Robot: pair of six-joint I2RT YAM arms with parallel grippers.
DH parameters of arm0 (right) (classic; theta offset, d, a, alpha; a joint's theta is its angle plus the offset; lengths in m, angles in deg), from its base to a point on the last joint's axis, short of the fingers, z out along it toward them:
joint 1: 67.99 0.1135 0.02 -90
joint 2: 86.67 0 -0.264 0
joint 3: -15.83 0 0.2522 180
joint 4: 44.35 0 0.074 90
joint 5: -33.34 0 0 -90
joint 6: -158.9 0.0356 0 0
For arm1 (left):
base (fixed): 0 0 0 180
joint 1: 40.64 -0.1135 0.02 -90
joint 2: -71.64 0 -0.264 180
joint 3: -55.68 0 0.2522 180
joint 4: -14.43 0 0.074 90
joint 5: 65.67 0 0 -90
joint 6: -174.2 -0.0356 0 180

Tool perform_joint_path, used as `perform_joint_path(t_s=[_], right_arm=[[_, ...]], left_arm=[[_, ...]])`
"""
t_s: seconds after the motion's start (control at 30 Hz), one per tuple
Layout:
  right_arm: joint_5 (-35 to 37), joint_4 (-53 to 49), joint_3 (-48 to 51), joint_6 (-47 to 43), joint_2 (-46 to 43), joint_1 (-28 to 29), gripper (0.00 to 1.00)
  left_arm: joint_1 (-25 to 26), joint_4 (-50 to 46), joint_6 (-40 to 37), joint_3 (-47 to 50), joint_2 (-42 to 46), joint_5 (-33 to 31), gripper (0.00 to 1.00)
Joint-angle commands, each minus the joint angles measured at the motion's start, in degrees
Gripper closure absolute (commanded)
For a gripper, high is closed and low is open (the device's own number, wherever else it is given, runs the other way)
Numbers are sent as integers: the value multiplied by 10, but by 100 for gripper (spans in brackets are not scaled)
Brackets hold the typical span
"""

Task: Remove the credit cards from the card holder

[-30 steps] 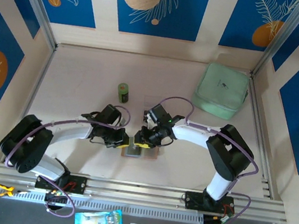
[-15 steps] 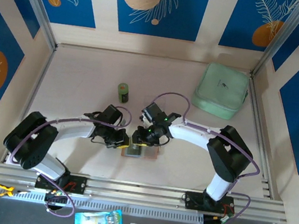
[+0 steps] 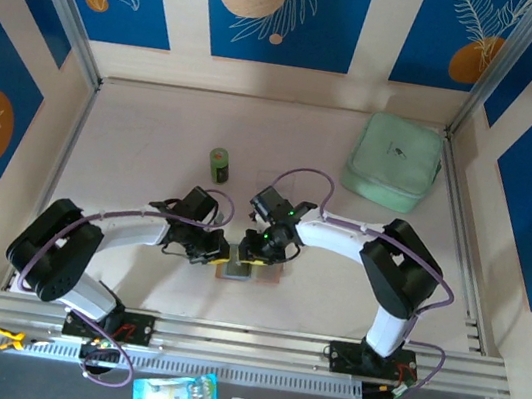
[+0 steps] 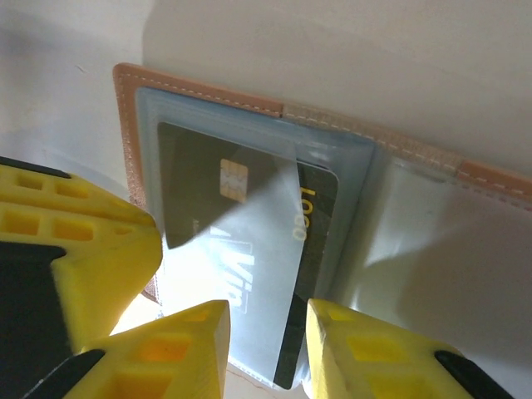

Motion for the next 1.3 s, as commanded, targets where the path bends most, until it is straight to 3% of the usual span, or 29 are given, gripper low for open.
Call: perform_joint_path(t_s=[0.0, 0.23, 0.37, 0.63, 1.0, 1.27], right_arm=[[-8, -9, -15, -3, 12, 6, 69], [-30, 7, -13, -3, 16, 5, 74], [-12, -12, -15, 2, 11, 5, 70], [6, -15, 0, 8, -34, 4, 70], [-39, 17, 7, 21, -16, -2, 70], [6, -26, -1, 18, -26, -3, 70]], left_arm=[[-5, -11, -8, 6, -7, -6, 85], [-5, -11, -7, 8, -8, -4, 85], [-5, -14, -7, 9, -5, -7, 85], [-5, -20, -7, 8, -2, -10, 85], [-5, -21, -7, 6, 3, -11, 85], [-5, -22, -7, 5, 1, -12, 85]])
